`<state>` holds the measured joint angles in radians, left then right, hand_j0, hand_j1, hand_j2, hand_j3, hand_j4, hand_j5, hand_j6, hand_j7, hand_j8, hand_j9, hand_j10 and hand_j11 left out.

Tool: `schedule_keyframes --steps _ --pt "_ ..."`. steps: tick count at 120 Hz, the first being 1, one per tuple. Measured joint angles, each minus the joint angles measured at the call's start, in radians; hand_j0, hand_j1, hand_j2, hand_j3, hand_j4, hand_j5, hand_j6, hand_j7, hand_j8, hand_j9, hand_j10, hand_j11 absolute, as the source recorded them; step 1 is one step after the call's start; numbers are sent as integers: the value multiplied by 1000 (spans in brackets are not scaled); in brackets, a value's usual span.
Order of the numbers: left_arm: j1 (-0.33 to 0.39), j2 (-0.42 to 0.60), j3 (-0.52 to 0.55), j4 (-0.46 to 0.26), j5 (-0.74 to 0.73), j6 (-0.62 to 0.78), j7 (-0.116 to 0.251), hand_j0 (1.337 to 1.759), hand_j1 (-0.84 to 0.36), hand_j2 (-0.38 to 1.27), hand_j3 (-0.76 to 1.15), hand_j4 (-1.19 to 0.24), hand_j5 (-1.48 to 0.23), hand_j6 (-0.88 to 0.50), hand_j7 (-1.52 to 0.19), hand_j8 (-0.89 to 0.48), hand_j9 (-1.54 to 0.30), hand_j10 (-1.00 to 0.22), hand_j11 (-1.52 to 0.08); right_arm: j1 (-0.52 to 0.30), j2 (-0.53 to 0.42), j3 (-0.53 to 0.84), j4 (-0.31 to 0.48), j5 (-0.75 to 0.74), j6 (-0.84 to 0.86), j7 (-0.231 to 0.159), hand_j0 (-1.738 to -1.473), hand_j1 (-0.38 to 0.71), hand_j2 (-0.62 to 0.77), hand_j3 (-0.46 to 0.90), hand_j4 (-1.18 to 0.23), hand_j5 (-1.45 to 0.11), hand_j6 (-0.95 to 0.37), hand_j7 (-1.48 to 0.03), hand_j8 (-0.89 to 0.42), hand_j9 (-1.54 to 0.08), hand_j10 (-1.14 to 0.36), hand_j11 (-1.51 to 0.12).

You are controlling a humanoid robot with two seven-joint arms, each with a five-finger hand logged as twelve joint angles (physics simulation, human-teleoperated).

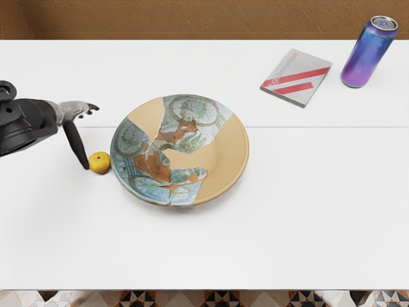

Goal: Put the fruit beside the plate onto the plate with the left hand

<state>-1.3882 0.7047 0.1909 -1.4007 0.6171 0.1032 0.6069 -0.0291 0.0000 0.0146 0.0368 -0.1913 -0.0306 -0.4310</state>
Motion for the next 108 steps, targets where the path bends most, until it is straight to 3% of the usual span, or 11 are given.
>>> schedule_keyframes --steps 41,108 --pt "8 -22 37 -2 -42 126 2 1658 313 8 0 -35 -41 -36 -41 -36 -41 -34 -41 0 0 0 0 0 0 0 -1658 -349 1 0 -1 0 -1 0 -1 0 -1 0" --pt "8 -48 104 -87 -115 317 2 1658 311 8 0 -35 -42 -36 -42 -35 -42 -35 -42 0 0 0 0 0 0 0 -1658 -349 1 0 -1 0 -1 0 -1 0 -1 0"
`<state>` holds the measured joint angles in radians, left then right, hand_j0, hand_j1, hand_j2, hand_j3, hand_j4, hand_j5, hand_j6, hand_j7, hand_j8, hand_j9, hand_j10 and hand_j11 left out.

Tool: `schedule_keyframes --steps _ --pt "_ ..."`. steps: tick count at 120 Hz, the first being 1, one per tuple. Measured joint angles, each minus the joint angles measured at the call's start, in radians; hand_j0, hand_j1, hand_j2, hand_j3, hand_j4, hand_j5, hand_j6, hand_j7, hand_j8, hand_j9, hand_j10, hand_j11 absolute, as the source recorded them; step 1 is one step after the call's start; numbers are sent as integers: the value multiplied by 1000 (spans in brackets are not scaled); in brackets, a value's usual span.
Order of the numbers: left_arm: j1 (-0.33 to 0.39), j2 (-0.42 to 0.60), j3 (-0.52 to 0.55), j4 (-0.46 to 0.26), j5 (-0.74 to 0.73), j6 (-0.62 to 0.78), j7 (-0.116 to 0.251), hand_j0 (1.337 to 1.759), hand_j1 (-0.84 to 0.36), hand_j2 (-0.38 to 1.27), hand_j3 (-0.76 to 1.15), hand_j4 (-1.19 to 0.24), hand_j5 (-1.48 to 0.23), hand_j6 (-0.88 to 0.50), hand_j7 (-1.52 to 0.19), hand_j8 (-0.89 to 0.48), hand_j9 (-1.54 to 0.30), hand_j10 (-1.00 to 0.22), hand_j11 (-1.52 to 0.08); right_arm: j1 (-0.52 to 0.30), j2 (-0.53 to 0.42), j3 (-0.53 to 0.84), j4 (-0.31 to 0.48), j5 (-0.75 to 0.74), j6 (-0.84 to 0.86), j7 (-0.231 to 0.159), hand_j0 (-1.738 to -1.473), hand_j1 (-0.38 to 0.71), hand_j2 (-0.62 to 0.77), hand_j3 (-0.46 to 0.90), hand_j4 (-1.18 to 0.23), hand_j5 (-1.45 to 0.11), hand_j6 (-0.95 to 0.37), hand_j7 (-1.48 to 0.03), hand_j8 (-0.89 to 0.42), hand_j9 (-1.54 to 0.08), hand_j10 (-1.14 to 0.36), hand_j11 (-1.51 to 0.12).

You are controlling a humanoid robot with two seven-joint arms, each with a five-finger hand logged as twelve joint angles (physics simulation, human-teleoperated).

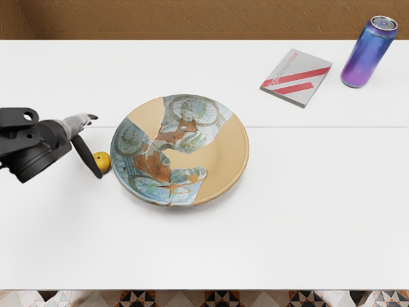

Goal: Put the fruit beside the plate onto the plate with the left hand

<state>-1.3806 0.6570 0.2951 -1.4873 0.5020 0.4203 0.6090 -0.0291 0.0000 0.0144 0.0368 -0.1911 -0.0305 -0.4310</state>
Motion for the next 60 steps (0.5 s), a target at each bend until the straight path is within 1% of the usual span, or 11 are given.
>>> schedule_keyframes --steps 22,60 --pt "0 -11 26 -5 -1 59 0 1658 305 9 0 -39 -49 -40 -49 -40 -48 -39 -48 0 0 0 0 0 0 0 -1658 -349 1 0 -1 0 -1 0 -1 0 -1 0" --pt "3 -28 39 -7 -5 100 0 1658 231 21 0 -101 -130 -102 -130 -102 -129 -101 -129 0 0 0 0 0 0 0 -1658 -349 1 0 -1 0 -1 0 -1 0 -1 0"
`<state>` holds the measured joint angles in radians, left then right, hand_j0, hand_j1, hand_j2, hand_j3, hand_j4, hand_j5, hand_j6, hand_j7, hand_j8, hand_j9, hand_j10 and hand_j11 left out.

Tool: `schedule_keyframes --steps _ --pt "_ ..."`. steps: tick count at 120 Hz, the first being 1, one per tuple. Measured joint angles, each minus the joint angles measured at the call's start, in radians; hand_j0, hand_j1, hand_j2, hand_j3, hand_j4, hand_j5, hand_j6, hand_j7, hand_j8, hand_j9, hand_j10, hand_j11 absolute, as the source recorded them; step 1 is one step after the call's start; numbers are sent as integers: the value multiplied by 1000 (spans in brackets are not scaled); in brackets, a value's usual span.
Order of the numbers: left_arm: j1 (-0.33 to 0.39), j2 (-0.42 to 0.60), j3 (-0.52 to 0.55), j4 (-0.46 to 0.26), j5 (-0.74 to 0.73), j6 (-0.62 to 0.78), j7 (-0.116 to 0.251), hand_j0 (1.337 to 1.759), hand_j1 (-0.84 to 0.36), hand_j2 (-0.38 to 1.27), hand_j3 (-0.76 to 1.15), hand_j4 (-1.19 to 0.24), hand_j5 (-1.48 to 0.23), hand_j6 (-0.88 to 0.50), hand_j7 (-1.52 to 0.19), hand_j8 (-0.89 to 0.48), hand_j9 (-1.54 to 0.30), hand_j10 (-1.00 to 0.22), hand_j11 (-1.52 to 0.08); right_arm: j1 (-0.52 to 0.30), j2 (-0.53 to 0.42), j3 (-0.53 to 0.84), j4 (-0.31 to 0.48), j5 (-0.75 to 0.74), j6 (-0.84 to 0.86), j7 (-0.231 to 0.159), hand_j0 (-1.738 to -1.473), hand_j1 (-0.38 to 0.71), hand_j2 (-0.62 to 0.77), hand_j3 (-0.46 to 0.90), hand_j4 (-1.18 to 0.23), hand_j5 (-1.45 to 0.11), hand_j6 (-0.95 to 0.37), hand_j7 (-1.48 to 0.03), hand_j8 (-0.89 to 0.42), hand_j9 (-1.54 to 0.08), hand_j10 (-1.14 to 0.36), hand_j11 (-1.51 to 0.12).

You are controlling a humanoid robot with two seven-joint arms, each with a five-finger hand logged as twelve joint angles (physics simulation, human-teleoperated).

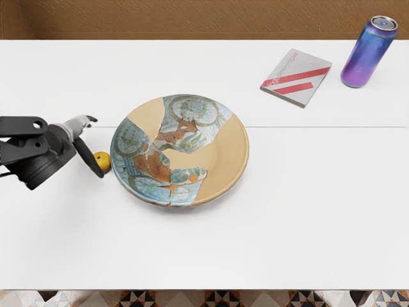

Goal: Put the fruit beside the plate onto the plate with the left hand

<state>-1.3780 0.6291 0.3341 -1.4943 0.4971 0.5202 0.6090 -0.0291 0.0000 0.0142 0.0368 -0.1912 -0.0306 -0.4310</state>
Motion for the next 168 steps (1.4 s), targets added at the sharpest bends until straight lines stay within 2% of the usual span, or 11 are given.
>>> schedule_keyframes --steps 63,168 --pt "13 -22 23 -6 2 61 -4 1658 76 47 0 -230 -297 -230 -297 -230 -297 -230 -297 0 0 0 0 0 0 0 -1658 -349 1 0 -1 0 -1 0 -1 0 -1 0" --pt "5 -45 77 -21 9 91 -5 1658 -34 66 0 -321 -417 -322 -416 -322 -416 -321 -416 0 0 0 0 0 0 0 -1658 -349 1 0 -1 0 -1 0 -1 0 -1 0"
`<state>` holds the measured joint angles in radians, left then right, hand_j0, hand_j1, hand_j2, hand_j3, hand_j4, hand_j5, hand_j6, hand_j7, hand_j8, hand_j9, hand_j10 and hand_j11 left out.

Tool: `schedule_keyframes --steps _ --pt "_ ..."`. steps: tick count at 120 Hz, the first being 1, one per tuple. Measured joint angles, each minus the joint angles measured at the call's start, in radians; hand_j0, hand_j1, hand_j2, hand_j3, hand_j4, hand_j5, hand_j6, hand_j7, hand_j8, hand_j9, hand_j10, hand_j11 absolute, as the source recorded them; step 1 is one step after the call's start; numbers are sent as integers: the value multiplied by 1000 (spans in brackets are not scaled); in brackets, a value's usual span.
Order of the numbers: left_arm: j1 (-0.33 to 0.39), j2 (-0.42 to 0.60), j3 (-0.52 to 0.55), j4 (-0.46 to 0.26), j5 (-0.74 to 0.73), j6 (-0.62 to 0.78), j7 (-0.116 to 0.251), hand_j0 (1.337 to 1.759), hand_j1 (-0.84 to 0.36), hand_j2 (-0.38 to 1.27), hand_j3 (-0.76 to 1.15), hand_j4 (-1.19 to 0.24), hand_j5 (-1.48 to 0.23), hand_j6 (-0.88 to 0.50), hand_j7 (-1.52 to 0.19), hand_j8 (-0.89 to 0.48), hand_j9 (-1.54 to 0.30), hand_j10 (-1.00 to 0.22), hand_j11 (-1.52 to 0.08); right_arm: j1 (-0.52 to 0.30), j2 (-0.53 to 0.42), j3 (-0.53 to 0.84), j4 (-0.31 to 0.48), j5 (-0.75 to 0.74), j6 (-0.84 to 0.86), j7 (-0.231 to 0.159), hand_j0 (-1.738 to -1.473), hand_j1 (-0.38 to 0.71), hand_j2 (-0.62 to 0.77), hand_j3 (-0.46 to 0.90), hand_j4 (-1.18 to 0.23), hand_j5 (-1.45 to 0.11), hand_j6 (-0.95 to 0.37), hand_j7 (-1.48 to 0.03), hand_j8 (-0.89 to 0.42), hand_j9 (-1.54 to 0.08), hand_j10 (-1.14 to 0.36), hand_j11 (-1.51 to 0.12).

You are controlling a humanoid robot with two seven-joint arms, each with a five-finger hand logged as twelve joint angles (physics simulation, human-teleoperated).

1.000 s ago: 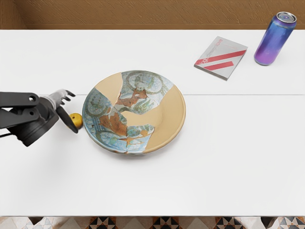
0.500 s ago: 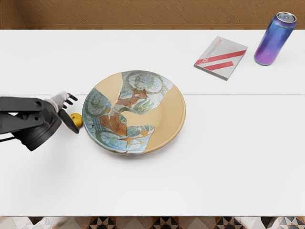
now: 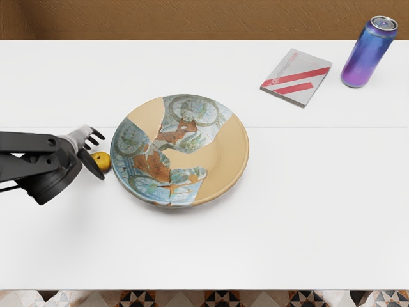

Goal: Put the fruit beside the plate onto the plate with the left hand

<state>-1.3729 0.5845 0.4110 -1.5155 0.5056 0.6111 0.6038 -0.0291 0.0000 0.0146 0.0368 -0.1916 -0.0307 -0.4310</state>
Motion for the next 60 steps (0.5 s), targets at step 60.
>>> schedule_keyframes --steps 60 --pt "-18 3 18 -45 0 0 3 1658 -97 76 0 -373 -484 -374 -484 -374 -484 -373 -484 0 0 0 0 0 0 0 -1658 -349 1 0 -1 0 -1 0 -1 0 -1 0"
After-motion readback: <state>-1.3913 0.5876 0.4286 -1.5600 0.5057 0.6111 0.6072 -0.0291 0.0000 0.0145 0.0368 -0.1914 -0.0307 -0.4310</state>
